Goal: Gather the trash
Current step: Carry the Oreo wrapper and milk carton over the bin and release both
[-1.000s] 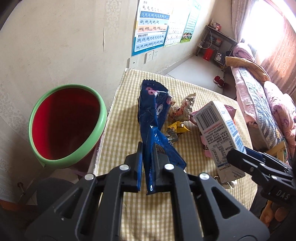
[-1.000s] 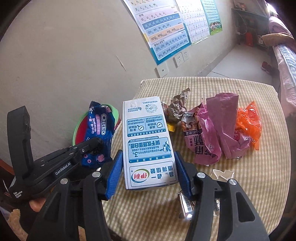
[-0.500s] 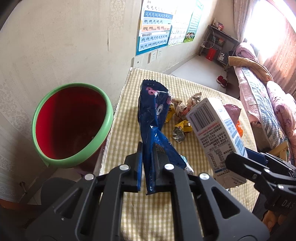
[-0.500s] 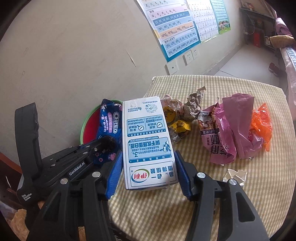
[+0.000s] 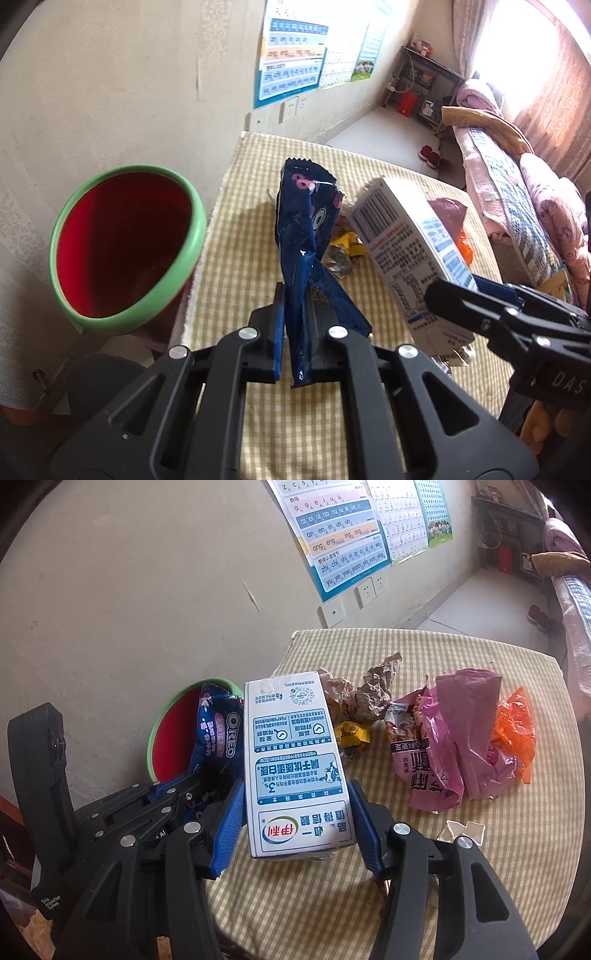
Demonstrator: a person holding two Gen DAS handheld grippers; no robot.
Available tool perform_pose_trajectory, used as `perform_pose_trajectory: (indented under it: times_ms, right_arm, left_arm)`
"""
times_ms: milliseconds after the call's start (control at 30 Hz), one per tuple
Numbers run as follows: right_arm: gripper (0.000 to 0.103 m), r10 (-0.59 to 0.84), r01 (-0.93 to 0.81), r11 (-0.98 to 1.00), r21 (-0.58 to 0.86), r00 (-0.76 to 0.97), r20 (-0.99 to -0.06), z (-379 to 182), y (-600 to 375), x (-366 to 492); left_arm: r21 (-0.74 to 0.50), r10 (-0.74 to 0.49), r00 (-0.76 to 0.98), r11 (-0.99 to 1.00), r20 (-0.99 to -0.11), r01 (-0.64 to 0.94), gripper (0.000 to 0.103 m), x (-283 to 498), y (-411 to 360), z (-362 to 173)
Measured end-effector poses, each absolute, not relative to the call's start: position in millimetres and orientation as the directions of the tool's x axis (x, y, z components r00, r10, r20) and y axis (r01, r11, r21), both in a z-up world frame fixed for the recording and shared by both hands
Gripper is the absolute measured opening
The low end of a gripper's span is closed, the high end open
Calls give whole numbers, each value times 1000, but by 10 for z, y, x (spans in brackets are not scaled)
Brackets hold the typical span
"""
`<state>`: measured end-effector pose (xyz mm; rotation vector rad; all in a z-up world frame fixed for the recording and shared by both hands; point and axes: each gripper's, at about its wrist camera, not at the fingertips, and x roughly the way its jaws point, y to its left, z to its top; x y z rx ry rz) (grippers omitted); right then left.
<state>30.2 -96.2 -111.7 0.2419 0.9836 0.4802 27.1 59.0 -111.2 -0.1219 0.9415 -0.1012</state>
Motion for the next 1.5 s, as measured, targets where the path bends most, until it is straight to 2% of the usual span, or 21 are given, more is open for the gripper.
perform_pose_trajectory:
  times_ms: [300,600,867,1267,1333,1400,1500]
  right_arm:
    - [53,561,-338,825,453,392,-729,-1120,-487,521]
    - [53,649,-378,753,539,288,-704,-1136,175,953]
    - [53,669,-350,735,580,240,-703,-1207,618,1342]
    - [55,678,-360,728,584,251,-691,-1183,890,1380]
    - [57,684,-360,723,589,259,-682,-1165,897,1369]
    - [66,691,-352,718,600,264,-673,-1175,873,1392]
    - [68,695,-320,717,619,265,-668,-1181,756,1368]
  left_arm:
    - [-73,25,597,987,-802,-140,7,334,1288,-1115]
    - [16,152,573,972,-805,-235,7,455,1870,-1149]
    - [9,167,541,959,-824,-282,7,602,2211,-1237]
    - [17,178,510,952,-842,-304,7,758,2284,-1359]
    - [19,193,505,944,-841,-330,13,758,2307,-1372]
    - [3,195,503,935,-842,-356,47,738,2343,-1380]
    - [3,206,518,931,-830,-365,48,676,2335,-1346]
